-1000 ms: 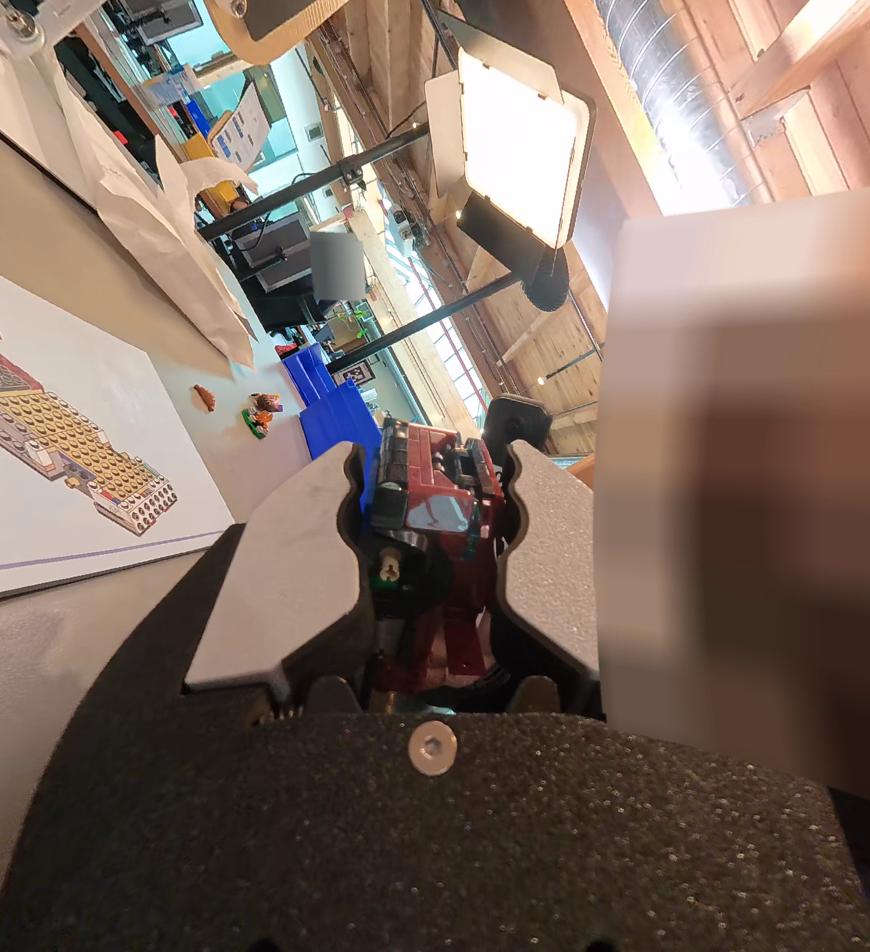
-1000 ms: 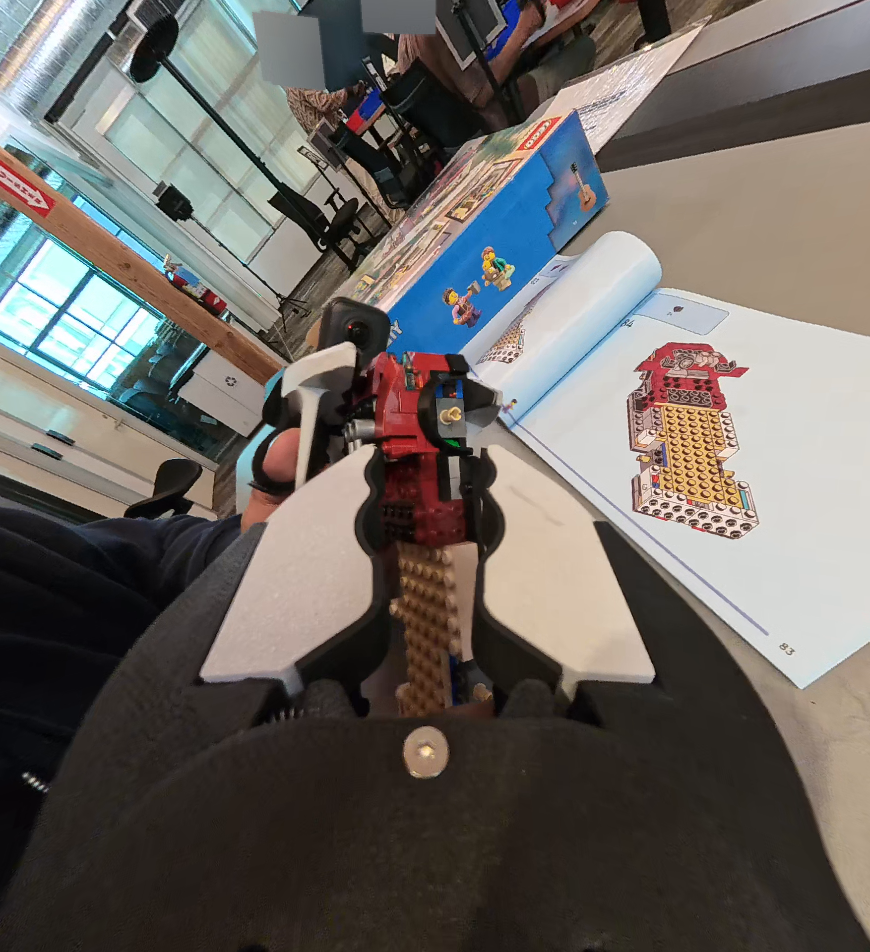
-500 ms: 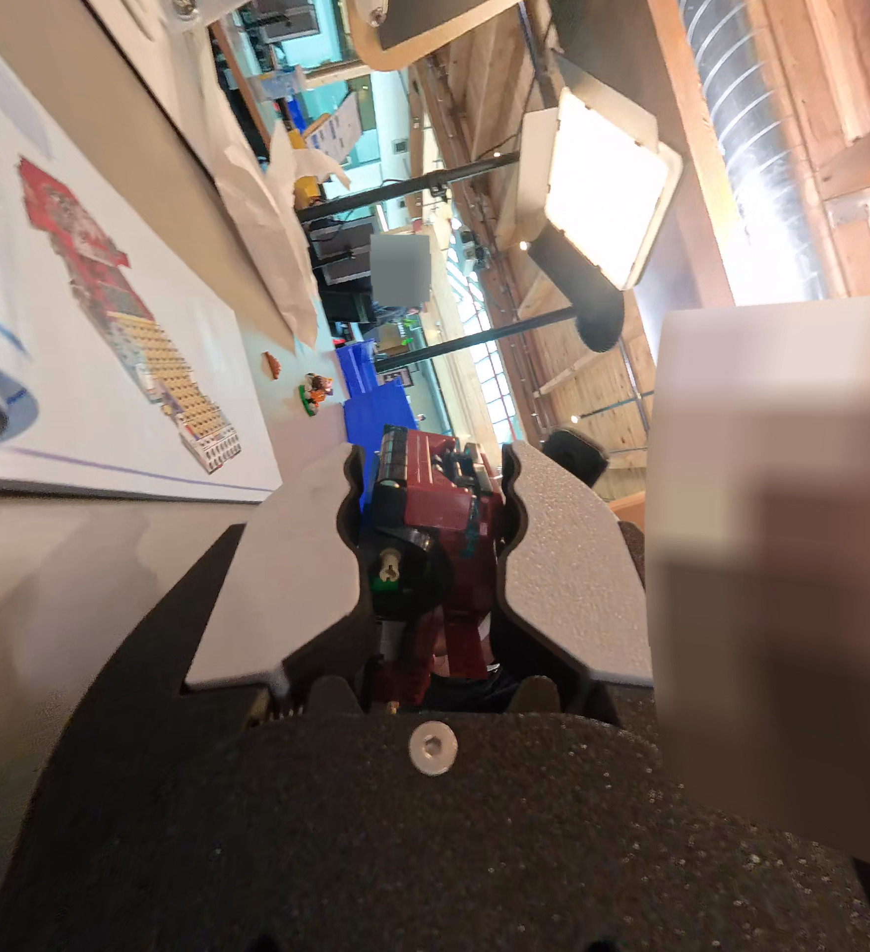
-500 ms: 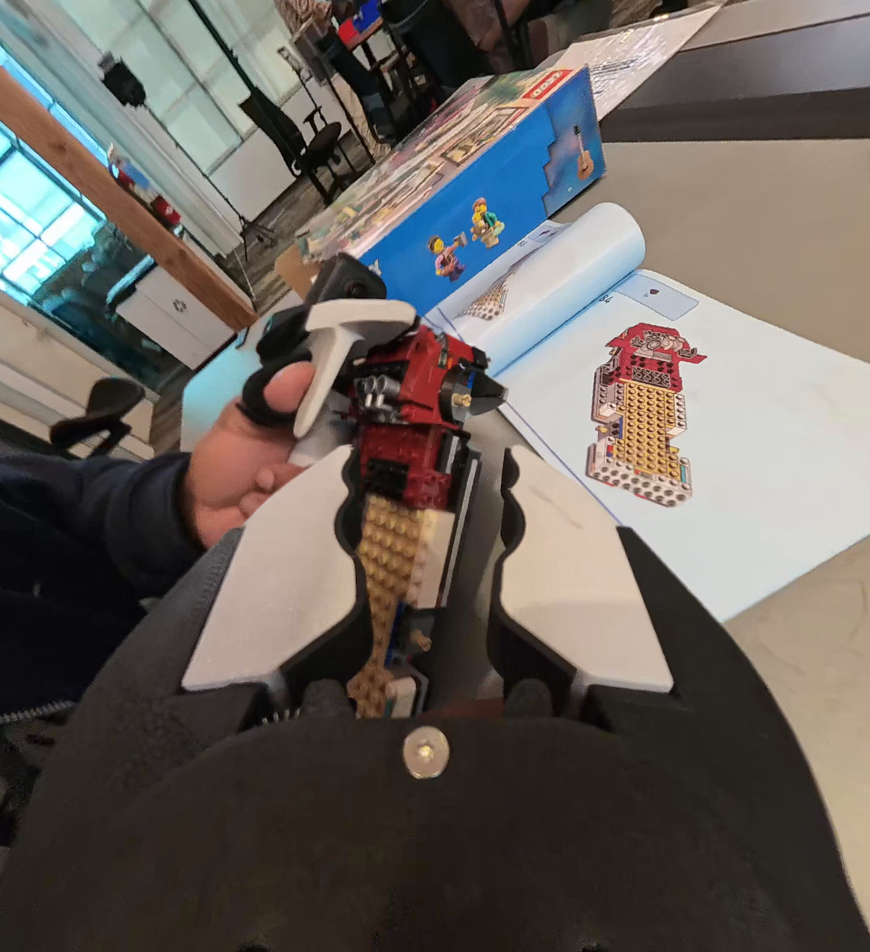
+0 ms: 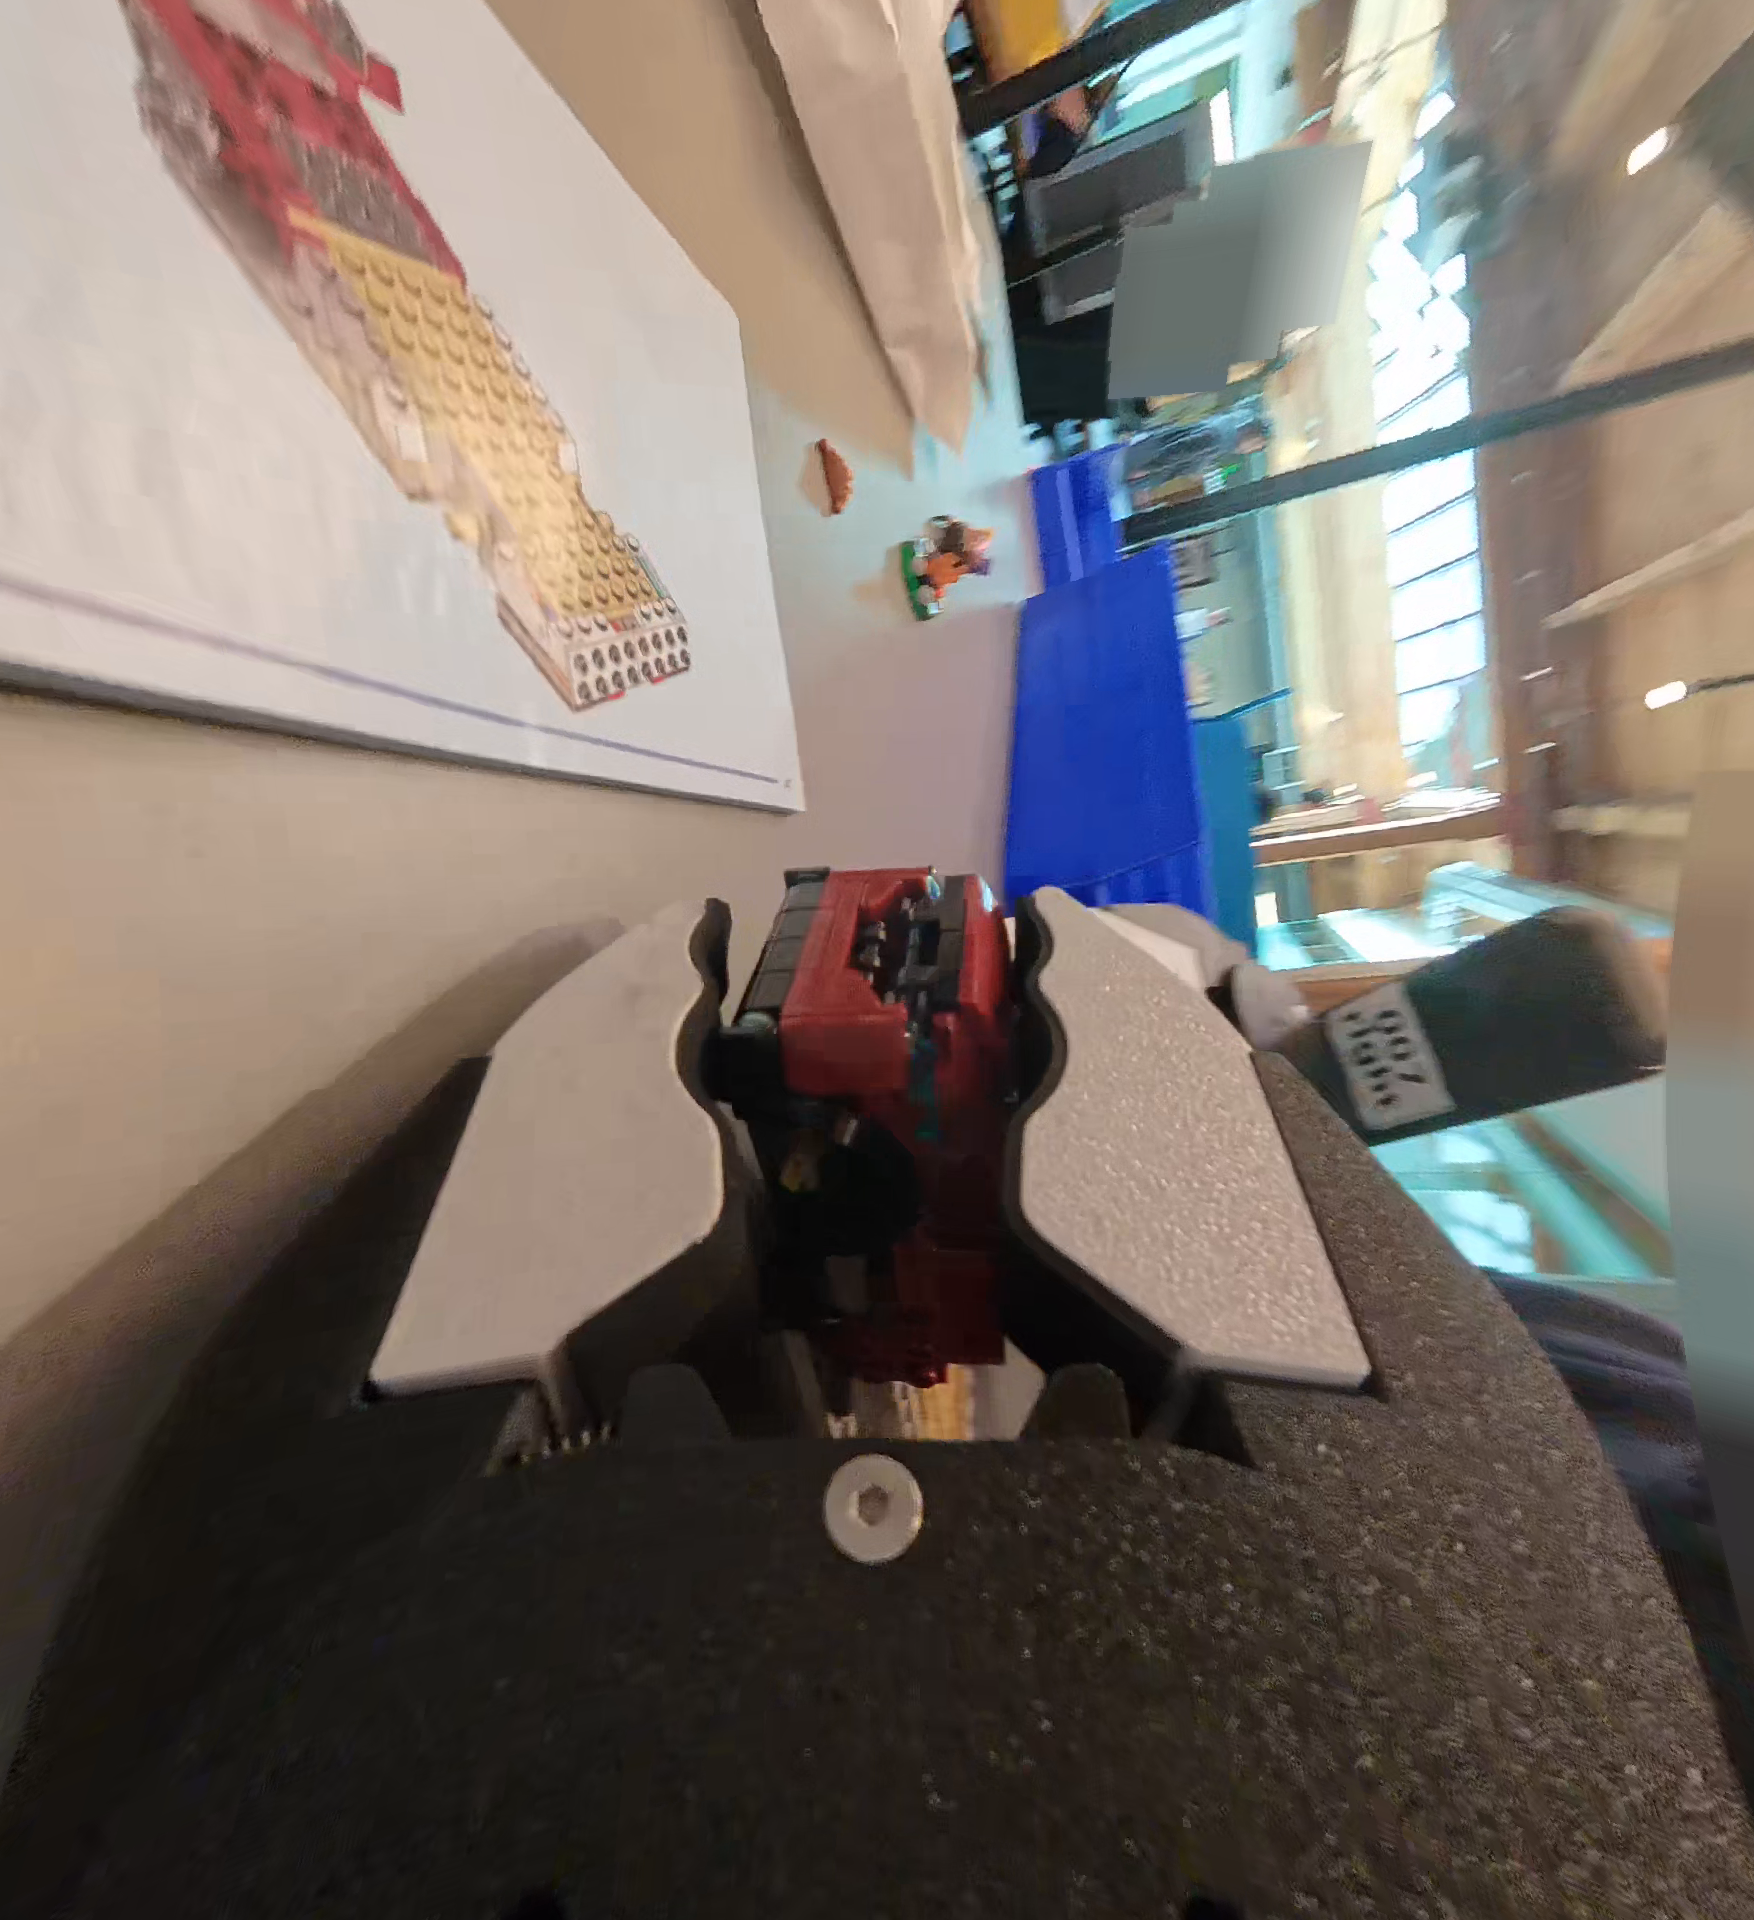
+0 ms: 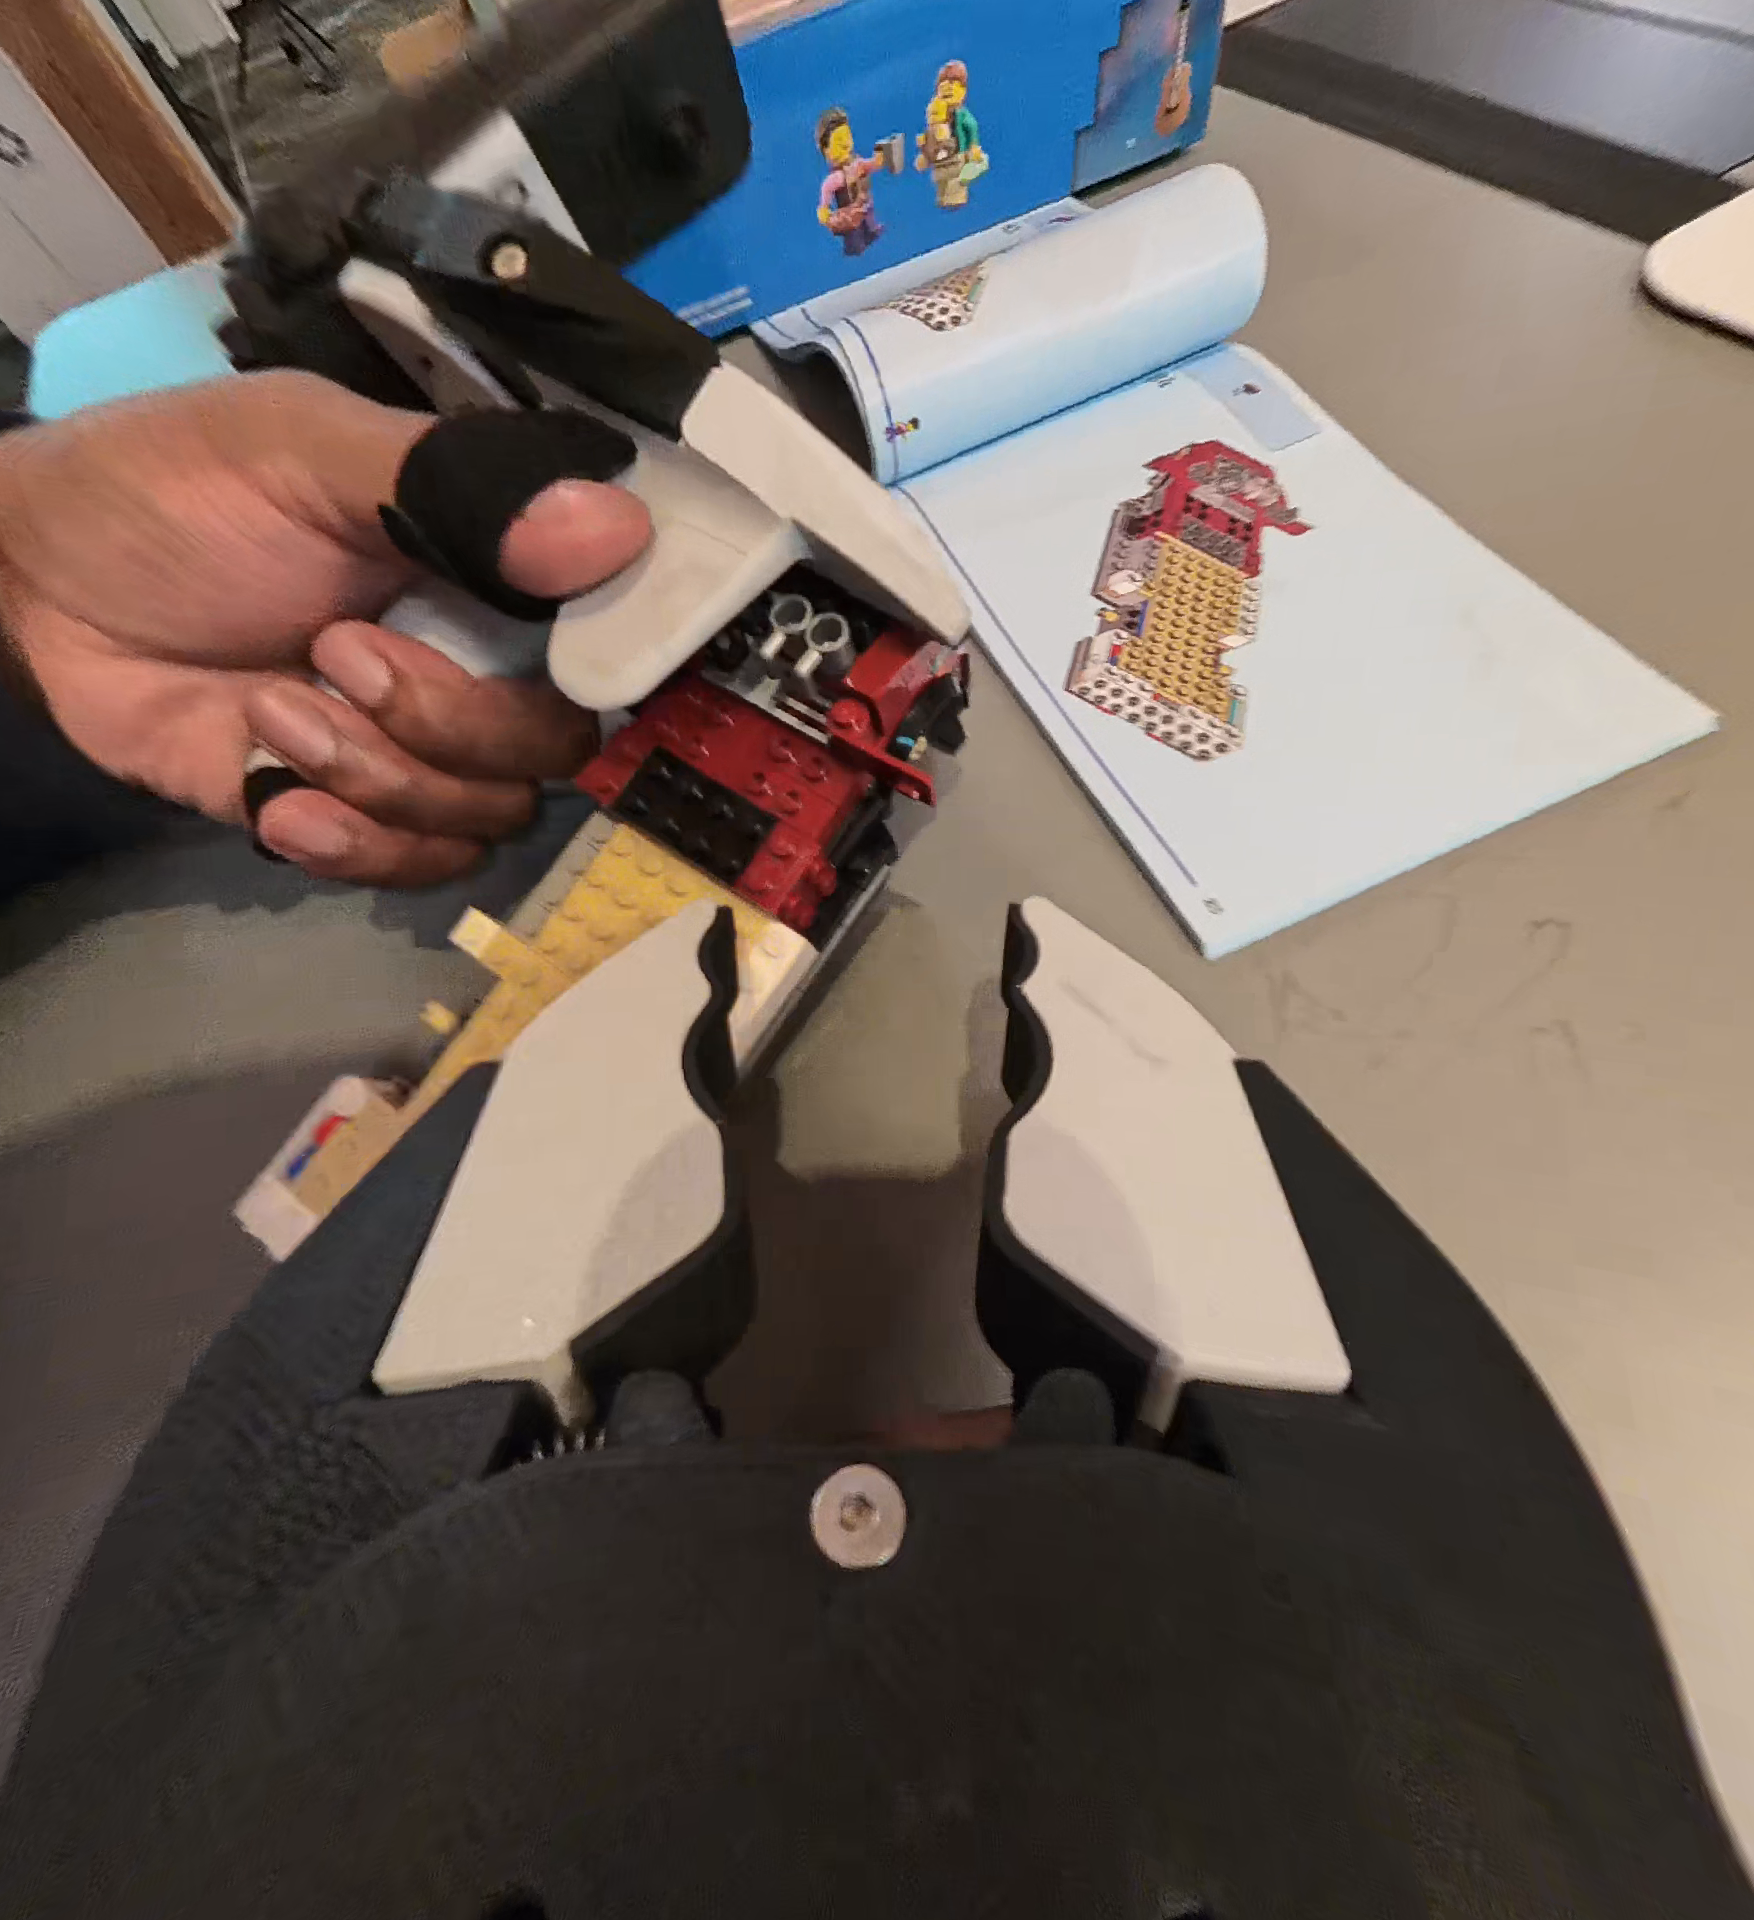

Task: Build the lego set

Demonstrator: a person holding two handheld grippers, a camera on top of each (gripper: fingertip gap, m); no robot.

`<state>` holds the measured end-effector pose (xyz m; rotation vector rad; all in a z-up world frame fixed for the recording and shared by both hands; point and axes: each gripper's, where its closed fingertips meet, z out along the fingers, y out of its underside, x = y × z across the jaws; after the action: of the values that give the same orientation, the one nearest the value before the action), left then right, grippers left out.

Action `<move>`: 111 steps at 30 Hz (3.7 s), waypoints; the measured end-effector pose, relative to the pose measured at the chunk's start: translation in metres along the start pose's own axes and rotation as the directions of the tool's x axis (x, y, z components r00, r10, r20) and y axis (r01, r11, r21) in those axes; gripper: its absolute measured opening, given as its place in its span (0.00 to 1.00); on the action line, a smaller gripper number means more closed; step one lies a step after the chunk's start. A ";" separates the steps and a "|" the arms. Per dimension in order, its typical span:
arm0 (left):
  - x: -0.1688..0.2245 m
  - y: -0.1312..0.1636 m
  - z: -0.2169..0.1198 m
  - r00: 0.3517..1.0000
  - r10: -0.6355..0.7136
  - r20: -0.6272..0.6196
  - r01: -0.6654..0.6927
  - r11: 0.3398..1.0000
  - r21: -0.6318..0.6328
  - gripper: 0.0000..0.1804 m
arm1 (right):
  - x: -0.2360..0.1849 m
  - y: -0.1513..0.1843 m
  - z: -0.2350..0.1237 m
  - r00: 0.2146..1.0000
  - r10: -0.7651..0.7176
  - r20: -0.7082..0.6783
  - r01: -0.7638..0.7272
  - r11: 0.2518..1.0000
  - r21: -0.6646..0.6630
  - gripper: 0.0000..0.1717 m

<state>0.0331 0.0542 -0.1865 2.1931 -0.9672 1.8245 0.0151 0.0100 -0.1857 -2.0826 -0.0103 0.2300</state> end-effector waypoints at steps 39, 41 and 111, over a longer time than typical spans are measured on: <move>-0.017 -0.060 -0.104 0.821 0.435 0.370 -0.554 0.763 0.333 0.40 | 0.034 0.024 -0.033 0.962 -0.214 -0.168 0.203 0.976 -0.085 0.27; -0.016 -0.060 -0.106 0.821 0.441 0.364 -0.558 0.756 0.343 0.39 | 0.035 0.025 -0.033 0.963 -0.207 -0.170 0.194 0.977 -0.092 0.27; -0.008 -0.051 -0.108 0.871 0.432 0.235 -0.491 0.795 0.356 0.38 | -0.019 -0.003 -0.127 0.225 -0.762 0.607 0.437 -0.478 -0.762 0.33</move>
<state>-0.0301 0.1497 -0.1510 2.5232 -1.3655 2.2831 0.0184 -0.0998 -0.1186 -2.7102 -1.8962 -1.3754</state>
